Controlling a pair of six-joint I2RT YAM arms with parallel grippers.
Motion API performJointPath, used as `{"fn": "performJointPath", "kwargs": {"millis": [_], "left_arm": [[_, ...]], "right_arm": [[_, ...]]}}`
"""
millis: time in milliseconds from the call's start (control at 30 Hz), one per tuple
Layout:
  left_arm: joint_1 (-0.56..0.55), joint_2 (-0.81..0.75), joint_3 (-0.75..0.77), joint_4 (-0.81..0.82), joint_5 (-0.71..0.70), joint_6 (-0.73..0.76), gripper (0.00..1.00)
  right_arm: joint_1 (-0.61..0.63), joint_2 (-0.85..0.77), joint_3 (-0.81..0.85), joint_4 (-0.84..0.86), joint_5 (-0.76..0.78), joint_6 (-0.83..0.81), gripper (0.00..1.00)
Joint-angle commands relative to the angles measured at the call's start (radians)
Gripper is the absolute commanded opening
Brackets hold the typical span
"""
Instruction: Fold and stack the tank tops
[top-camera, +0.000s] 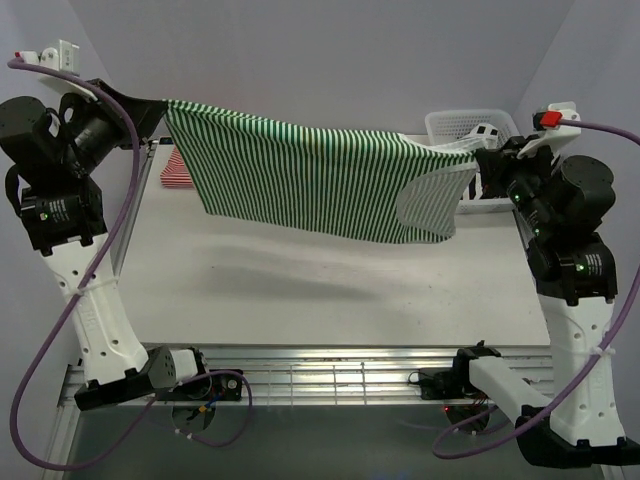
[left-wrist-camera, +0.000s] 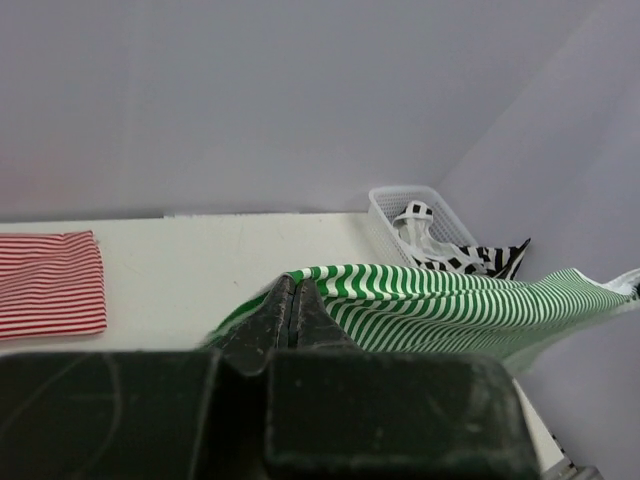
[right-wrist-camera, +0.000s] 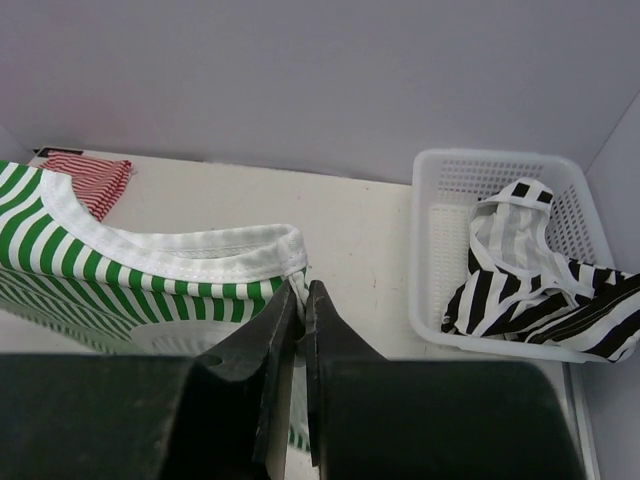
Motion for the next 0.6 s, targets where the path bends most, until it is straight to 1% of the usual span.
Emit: {"fn": "performJointPath", "kwargs": {"millis": [0, 133, 233, 267, 367, 400, 433, 467, 500, 533, 567], "left_arm": [[0.007, -0.008, 0.051, -0.045, -0.093, -0.013, 0.00], [0.007, 0.036, -0.016, -0.019, -0.078, -0.027, 0.00], [0.007, 0.076, -0.162, 0.059, -0.059, -0.033, 0.00], [0.008, 0.087, -0.256, 0.127, -0.055, -0.035, 0.00], [0.005, 0.147, -0.404, 0.289, -0.030, -0.056, 0.00], [0.005, 0.173, -0.481, 0.328, -0.026, -0.059, 0.00], [0.005, 0.237, -0.513, 0.362, -0.021, -0.065, 0.00], [0.005, 0.277, -0.542, 0.445, -0.019, -0.084, 0.00], [0.004, 0.320, -0.575, 0.478, -0.018, -0.107, 0.05], [0.002, 0.414, -0.576, 0.510, -0.010, -0.119, 0.20], [-0.009, 0.466, -0.566, 0.549, -0.024, -0.143, 0.52]], "right_arm": [[-0.006, -0.033, 0.049, -0.034, 0.007, -0.023, 0.08], [-0.006, -0.015, 0.000, -0.025, 0.027, -0.020, 0.08], [-0.006, 0.039, -0.100, 0.035, -0.005, -0.011, 0.08], [-0.006, 0.077, -0.127, 0.076, -0.016, -0.006, 0.08], [-0.006, 0.189, -0.233, 0.160, -0.045, 0.012, 0.08], [-0.006, 0.227, -0.255, 0.221, -0.048, 0.014, 0.08], [-0.006, 0.266, -0.285, 0.254, -0.050, 0.014, 0.08], [-0.006, 0.357, -0.293, 0.285, -0.049, 0.014, 0.08], [-0.006, 0.411, -0.290, 0.326, -0.045, 0.014, 0.08], [-0.006, 0.526, -0.252, 0.335, -0.036, 0.011, 0.09], [-0.005, 0.581, -0.218, 0.337, -0.029, 0.005, 0.14]]}}
